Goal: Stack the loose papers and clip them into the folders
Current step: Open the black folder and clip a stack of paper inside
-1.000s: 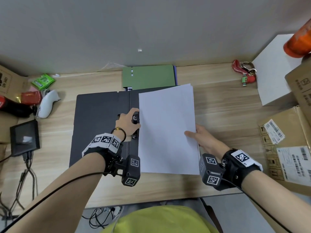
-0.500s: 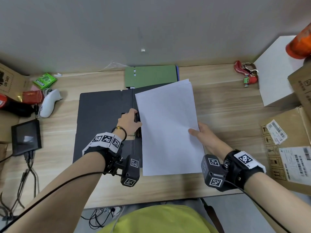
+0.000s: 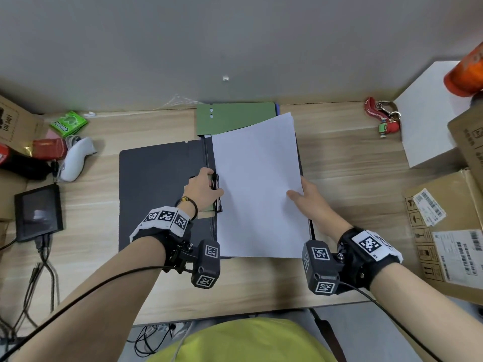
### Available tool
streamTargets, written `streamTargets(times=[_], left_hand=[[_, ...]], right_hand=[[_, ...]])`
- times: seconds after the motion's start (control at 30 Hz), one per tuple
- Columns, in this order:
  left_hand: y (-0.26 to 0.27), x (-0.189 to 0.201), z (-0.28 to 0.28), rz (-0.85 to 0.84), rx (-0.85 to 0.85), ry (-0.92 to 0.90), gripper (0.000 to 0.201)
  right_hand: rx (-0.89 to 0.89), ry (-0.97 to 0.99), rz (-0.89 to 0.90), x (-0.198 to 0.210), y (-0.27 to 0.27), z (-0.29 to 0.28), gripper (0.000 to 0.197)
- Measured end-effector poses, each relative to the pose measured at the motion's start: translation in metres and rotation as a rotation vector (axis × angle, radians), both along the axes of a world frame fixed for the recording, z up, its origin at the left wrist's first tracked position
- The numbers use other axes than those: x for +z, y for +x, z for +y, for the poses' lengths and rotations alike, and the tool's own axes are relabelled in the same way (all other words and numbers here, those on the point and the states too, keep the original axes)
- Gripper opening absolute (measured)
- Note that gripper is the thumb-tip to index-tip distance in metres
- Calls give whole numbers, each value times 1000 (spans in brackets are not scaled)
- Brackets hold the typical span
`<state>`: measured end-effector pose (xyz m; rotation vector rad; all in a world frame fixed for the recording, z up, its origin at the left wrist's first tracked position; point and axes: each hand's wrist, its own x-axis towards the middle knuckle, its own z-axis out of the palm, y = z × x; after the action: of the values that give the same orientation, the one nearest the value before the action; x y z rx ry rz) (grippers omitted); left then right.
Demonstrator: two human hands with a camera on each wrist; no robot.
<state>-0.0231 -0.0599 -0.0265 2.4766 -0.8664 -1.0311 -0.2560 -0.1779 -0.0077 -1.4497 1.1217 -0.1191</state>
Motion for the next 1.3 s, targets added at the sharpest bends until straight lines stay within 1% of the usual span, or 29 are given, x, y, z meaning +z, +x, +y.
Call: streamTargets(times=[0.1,0.17,0.27,0.33,0.57,0.77,0.87,1.0,1.1,1.3], left_hand=[[-2,4,2,3,-21,-69,59],[-3,5,3,-30,-95,-90,60],[-1,3,2,-82,-191,-60,55],[0,1,2,-86,-208,-38,49],[2,-5,-1,-65,-151,-13,44],[5,-6,-5,-62,-181,17,44],[7,-5,-8,-59,-169,41,45],[6,-6,-8,-63,-143,47,49],[6,-5,-8,-57,-86,46,57],[6,-7,-7,-67,-54,46,61]], right_hand=[[31,-5,27,1,-1,-4,46],[29,-5,39,1,-3,-6,45],[-6,-20,49,0,-4,-8,41],[-22,-28,48,-1,-3,-9,40],[-30,-36,17,3,0,-9,42],[39,-29,-24,9,-4,-7,46],[54,-26,-46,10,-6,-5,48],[85,-68,-40,12,0,-1,48],[51,-109,-13,12,9,-1,47],[87,-98,36,10,15,-6,50]])
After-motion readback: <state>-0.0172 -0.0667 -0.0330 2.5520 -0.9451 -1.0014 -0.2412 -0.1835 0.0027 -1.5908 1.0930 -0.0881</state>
